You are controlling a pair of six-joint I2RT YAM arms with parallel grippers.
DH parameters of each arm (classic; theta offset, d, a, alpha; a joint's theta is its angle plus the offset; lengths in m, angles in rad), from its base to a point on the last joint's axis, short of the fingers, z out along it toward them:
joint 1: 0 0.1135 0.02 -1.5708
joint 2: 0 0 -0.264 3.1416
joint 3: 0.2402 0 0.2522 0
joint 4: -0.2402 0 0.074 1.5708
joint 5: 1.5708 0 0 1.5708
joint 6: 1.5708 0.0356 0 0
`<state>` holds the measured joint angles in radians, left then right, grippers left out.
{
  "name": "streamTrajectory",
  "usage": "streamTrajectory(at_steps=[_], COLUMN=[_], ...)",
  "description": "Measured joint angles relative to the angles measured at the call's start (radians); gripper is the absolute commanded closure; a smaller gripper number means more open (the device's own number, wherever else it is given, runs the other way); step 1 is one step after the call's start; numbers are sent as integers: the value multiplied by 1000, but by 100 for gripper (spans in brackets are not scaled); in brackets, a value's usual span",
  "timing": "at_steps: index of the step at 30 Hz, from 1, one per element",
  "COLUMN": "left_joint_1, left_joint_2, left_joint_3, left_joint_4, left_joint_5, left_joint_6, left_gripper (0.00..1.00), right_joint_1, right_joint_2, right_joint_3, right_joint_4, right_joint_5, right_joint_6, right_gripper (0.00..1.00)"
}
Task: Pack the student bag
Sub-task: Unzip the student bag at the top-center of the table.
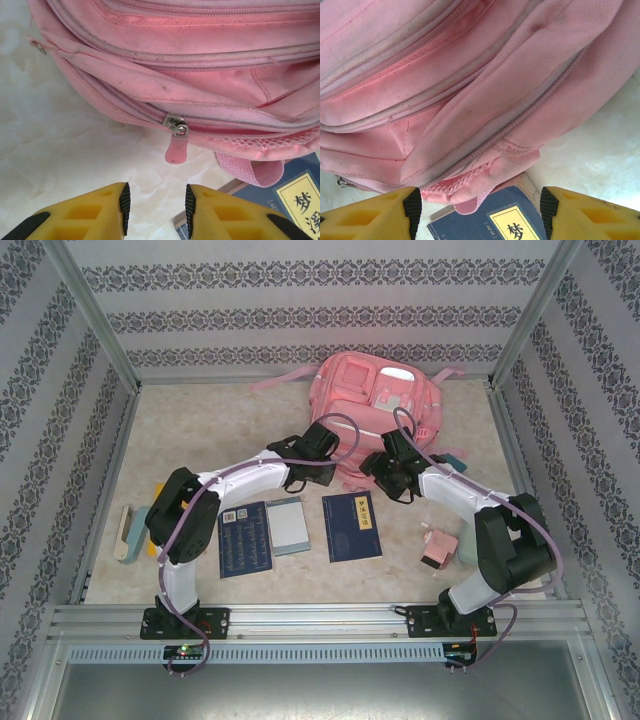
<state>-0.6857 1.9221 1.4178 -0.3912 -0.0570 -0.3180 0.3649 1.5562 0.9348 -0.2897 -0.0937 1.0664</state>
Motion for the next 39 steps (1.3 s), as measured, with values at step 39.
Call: streamTrajectory(at_steps=[39], left_joint_1=[-53], left_joint_2=[286], left_joint_3=[290], left_joint_4=[-100], left_joint_5=[-235], left_joint_6=[26], left_gripper=[78], right_joint_1=[4], right_joint_2=[41], right_joint_3=[18], right_joint_4=[-9], right_joint_5=[-2], right_joint_6=[-8], right_gripper=[34])
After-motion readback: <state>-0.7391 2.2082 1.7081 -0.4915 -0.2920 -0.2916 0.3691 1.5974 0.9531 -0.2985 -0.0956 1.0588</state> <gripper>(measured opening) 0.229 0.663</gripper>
